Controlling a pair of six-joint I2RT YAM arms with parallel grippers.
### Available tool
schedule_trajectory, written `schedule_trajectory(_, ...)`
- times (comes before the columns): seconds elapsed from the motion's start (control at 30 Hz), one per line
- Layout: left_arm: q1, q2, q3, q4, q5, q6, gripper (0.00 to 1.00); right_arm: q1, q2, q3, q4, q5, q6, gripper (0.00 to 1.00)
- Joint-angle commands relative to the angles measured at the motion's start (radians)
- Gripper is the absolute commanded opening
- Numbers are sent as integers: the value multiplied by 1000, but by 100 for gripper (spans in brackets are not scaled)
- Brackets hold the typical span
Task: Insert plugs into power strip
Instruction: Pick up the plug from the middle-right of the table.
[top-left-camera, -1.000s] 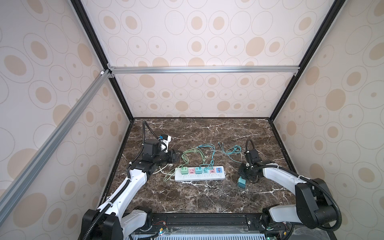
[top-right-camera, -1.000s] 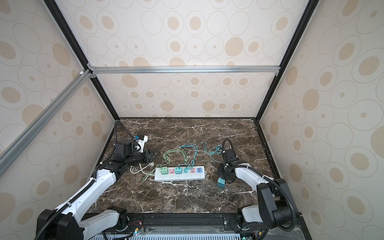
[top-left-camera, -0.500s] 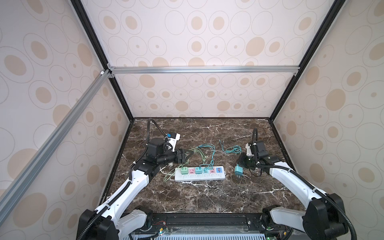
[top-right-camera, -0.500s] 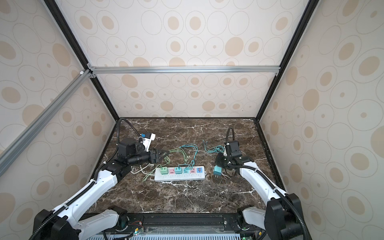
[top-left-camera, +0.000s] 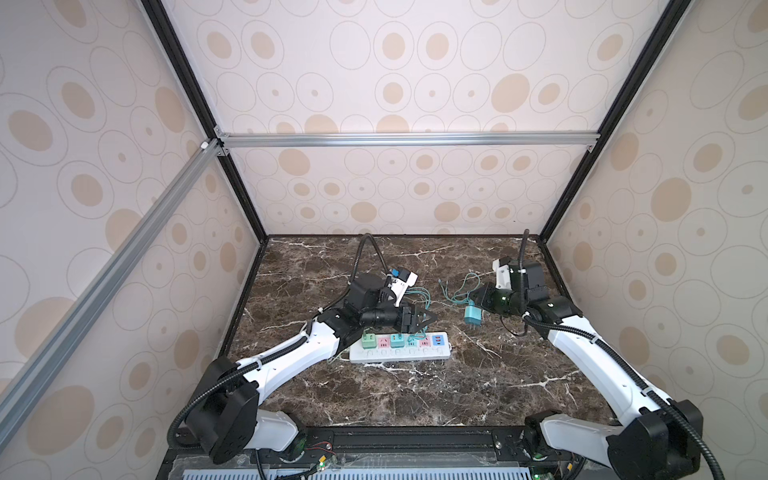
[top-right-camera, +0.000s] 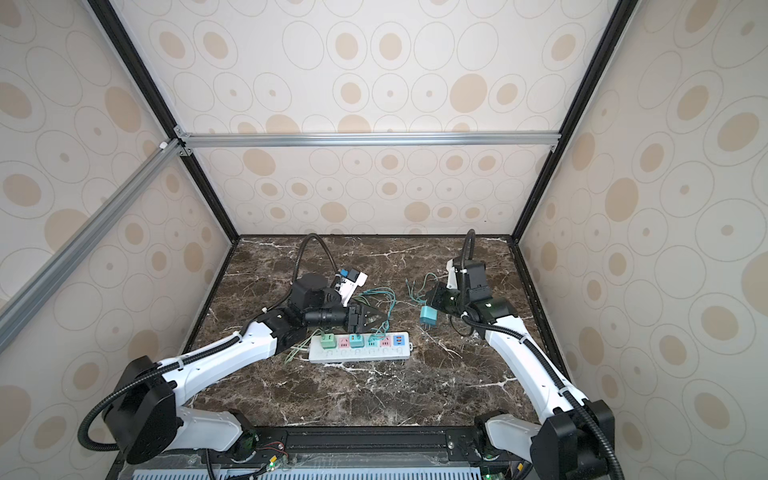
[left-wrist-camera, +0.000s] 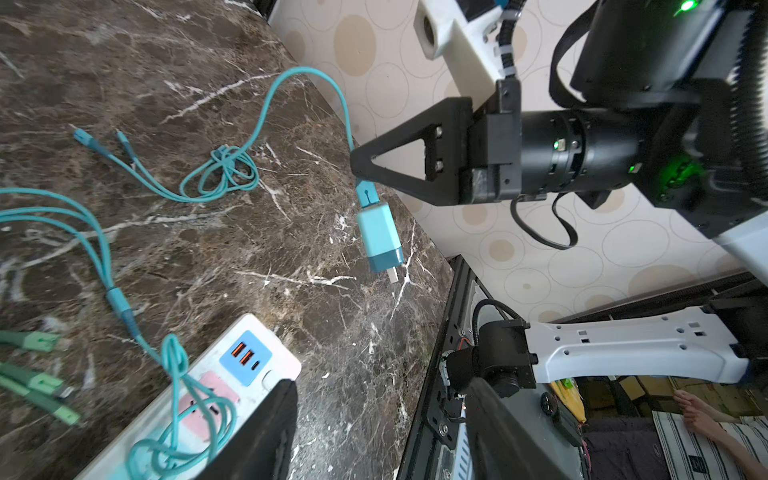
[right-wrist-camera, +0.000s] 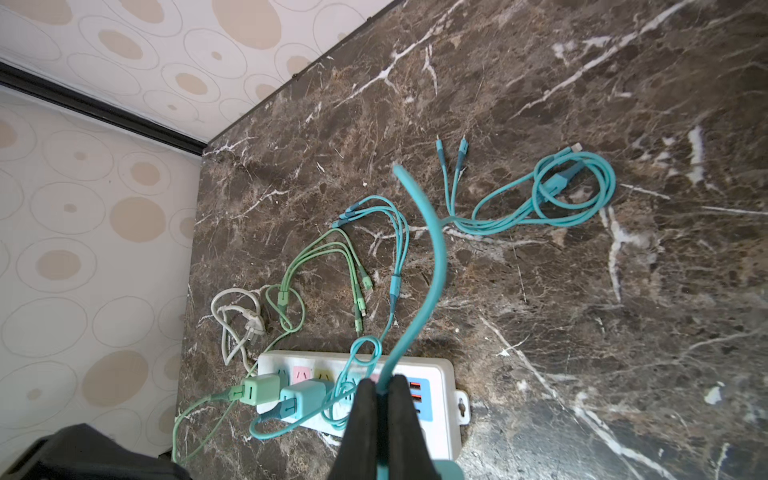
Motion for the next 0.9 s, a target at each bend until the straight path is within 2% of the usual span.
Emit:
schedule_trajectory(0.0, -41, 50, 83, 80, -34, -38, 62, 0, -29, 29, 20, 7, -5, 0)
schedule_trajectory(0.23, -111, 194, 174, 136, -45, -56, 50, -1, -46, 25, 35, 11, -6, 0)
schedule_trajectory(0.5, -169, 302, 296, 22, -71, 9, 52, -1, -72, 7, 37, 31, -18, 0)
schedule_trajectory(0.87, -183, 385, 367, -4, -126, -4, 48, 0, -99, -16, 52, 37, -12, 0)
